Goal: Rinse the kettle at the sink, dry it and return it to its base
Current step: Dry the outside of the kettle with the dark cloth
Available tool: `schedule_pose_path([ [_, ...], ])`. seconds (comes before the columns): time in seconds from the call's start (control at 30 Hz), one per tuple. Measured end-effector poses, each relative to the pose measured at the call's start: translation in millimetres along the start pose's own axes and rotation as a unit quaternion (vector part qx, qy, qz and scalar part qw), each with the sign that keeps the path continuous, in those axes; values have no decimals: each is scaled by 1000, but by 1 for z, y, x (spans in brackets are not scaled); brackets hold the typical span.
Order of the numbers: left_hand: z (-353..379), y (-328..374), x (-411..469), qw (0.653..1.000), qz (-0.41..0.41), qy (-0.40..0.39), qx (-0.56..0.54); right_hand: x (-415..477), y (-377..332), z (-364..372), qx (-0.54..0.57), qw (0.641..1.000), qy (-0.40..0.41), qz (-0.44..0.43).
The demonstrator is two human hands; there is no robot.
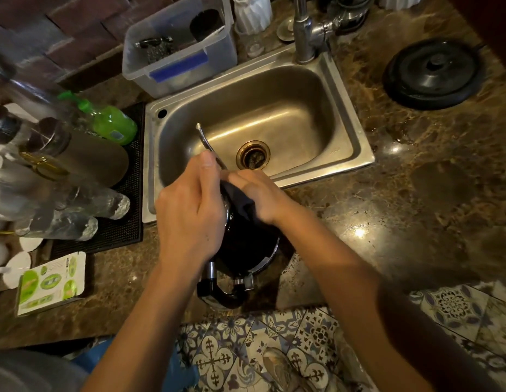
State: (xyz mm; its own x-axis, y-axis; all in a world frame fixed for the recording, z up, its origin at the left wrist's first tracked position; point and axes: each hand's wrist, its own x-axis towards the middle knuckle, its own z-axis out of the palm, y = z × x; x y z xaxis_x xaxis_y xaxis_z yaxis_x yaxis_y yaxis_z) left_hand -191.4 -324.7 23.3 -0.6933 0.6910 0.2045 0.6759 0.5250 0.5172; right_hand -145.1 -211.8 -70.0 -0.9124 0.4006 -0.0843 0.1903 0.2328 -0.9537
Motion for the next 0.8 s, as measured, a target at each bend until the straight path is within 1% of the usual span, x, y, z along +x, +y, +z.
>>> schedule_pose_path([
  [0.07,1,0,0,1000,-10,3,9,4,6,-2,47,998,-9,36],
  [0.13,2,0,0,1000,-13,9,11,-4,15,3,84,995,24,50],
  [0.2,2,1,-1,1000,-10,14,6,-23,25,13,102,990,86,44],
  [0.3,2,2,-1,1000,-7,18,0,-59,36,40,77,978,194,-13],
  [0.37,1,2,-1,1000,-6,17,-1,-80,36,64,89,962,259,-13],
  [0.43,1,3,-1,1000,-8,12,3,-97,31,89,59,952,301,-19],
  [0.53,0,4,-1,1000,-19,16,4,-104,16,109,16,951,307,-44],
  [0.67,-1,5,-1,1000,-6,7,9,-86,-8,93,33,939,329,-91],
  [0.73,0,5,0,1000,-7,4,10,-73,-15,66,37,952,289,-93],
  [0.8,0,5,0,1000,-12,6,5,-54,-15,38,30,978,192,-80],
])
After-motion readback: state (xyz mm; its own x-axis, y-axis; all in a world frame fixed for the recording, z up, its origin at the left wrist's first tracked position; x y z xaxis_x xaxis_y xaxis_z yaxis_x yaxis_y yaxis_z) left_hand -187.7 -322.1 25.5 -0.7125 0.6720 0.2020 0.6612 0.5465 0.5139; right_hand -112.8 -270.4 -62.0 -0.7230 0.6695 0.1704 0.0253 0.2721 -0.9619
